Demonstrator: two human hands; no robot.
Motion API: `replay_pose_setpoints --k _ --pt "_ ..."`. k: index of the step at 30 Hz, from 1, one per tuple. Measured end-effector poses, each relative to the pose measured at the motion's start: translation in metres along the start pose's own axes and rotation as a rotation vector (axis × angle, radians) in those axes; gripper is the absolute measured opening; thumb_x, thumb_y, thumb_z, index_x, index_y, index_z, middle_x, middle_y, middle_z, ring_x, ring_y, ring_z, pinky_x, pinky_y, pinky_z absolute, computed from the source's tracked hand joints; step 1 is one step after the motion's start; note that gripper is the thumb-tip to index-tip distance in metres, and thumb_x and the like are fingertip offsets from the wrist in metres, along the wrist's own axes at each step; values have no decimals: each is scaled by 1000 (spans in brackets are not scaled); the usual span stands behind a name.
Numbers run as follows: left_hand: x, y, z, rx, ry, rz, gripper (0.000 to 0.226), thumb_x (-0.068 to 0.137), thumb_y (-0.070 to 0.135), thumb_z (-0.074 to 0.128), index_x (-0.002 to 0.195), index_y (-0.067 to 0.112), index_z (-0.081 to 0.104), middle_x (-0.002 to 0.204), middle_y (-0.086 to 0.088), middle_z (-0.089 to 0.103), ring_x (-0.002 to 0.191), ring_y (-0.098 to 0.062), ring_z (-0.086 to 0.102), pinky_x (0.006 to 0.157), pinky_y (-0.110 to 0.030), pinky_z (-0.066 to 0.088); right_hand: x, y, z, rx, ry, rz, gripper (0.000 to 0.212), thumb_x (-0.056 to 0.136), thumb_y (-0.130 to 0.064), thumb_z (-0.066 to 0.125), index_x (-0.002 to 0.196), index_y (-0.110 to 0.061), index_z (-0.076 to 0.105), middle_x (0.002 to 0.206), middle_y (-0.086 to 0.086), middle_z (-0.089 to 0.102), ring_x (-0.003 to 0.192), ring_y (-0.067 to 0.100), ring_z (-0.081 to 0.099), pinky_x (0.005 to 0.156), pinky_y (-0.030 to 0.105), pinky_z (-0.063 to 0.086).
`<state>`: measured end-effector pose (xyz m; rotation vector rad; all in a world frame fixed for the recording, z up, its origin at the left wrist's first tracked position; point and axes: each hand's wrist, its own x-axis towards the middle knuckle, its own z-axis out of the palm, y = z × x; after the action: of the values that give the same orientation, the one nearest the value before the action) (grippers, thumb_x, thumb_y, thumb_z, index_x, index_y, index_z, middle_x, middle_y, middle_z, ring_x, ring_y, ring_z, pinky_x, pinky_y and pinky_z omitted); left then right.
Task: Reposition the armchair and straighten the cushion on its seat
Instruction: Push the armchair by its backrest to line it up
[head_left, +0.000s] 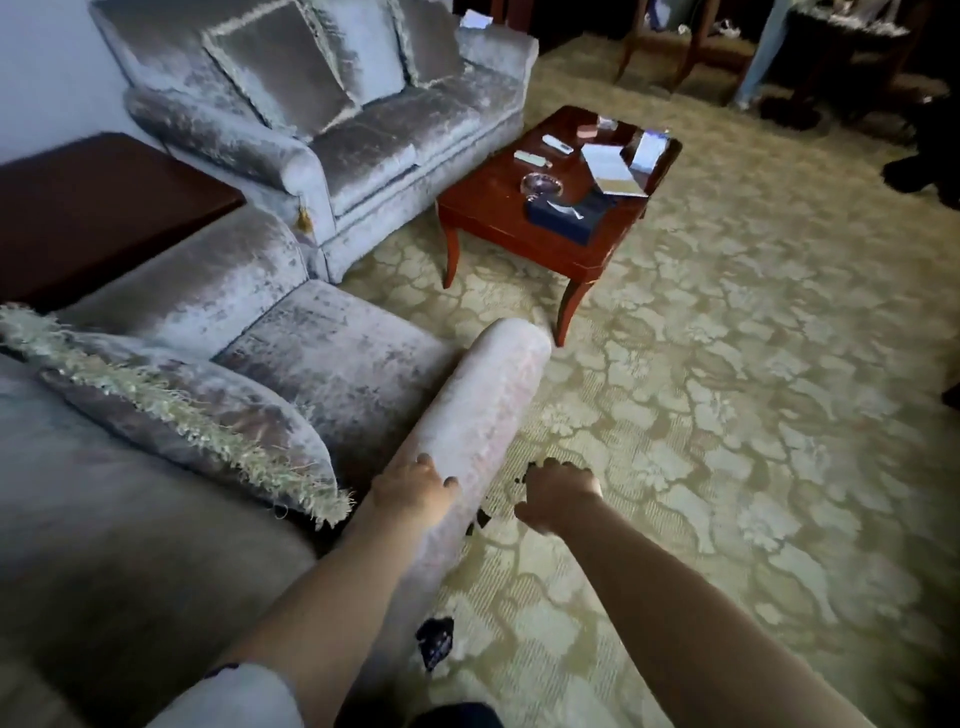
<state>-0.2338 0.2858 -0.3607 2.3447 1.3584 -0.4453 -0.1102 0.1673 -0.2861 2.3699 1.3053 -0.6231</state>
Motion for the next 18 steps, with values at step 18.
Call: replay_pose_setpoints --k 18 --pt "139 -13 59 -353 -113 -519 60 87 60 35 122 14 51 116 -9 55 103 -28 54 78 -36 41 294 -10 -43 -171 -122 -375 44 88 -38 49 126 -16 47 125 9 49 113 29 50 91 41 41"
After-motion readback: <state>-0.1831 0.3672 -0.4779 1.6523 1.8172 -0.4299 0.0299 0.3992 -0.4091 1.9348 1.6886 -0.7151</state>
